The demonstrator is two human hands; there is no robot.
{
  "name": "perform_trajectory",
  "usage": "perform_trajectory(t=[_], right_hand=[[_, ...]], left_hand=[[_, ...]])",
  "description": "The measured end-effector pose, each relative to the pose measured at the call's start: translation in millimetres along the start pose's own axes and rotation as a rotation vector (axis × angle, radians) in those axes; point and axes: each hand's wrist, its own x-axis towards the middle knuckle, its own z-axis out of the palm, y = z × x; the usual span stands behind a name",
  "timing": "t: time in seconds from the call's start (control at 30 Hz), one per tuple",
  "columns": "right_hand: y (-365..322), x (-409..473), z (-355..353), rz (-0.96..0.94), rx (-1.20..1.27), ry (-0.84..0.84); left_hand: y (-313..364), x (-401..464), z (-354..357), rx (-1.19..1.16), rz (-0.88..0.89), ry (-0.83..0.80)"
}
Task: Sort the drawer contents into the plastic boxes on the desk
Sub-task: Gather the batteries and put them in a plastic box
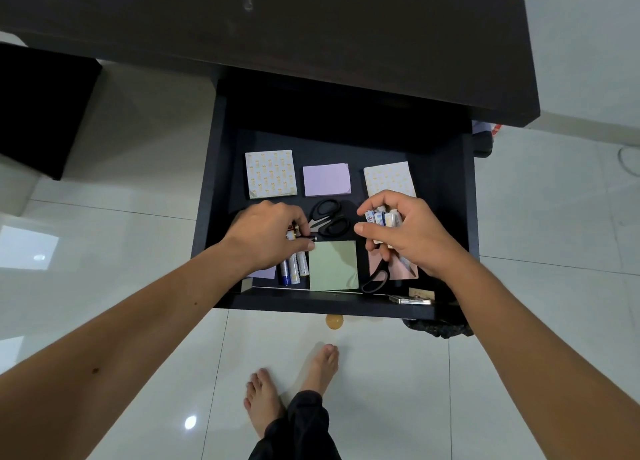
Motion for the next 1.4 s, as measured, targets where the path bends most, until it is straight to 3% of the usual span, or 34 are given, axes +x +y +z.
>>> perform_trajectory(t=[0.1, 0.23, 0.33, 0.47, 0.67, 0.83, 0.93, 1.1, 1.27, 1.4], right_hand=[[0, 1, -3, -0.014, 0.017, 0.006], [-3, 4, -17, -0.02, 0.165, 0.077], [-7, 6, -29, -0.017, 0.218, 0.131], [-8, 6, -31, -0.002, 0.123, 0.15], [-5, 4, -31, 0.024, 0.049, 0.134], [-10, 4, -17, 0.013, -0.007, 0.006], [-14, 8, 1, 0.012, -0.118, -0.07], [-20, 20, 33, -0.075, -0.391, -0.166], [-23, 31, 57, -0.145, -0.74, -0.282], [-19, 34, 68, -0.188, -0.916, -0.332]], left_hand=[[-1, 0, -1, -0.017, 0.015, -0.004], [-7, -2, -4, -0.282, 0.034, 0.057], [-6, -3, -4, -0.357, 0.09, 0.064], [-2, -2, -3, -0.379, 0.15, 0.093], [-2, -8, -8, -0.563, 0.077, 0.106], [-5, -24, -28, -0.722, 0.135, 0.09], [-9, -38, -45, -0.781, 0.129, 0.068], [-28, -59, -67, -0.572, 0.143, 0.044], [-37, -69, -75, -0.511, 0.135, 0.106], [-43, -70, -74, -0.591, 0.096, 0.131]])
